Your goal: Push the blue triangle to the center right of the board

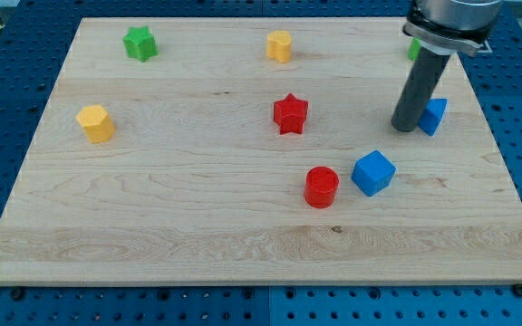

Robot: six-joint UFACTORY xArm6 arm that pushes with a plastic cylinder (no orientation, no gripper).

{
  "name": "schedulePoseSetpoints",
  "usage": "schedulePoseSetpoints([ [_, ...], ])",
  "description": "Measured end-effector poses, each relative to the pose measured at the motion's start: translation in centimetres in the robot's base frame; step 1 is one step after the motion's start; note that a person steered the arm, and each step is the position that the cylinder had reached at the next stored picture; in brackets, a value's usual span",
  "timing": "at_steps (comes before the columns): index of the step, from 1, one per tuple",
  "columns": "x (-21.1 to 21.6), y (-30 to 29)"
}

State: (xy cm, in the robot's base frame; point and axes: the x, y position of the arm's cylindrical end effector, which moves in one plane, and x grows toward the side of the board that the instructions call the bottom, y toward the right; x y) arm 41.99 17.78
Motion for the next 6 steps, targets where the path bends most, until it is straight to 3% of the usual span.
schedulePoseSetpoints([
  [2, -2.8, 0.1],
  [6, 0.3, 2.3],
])
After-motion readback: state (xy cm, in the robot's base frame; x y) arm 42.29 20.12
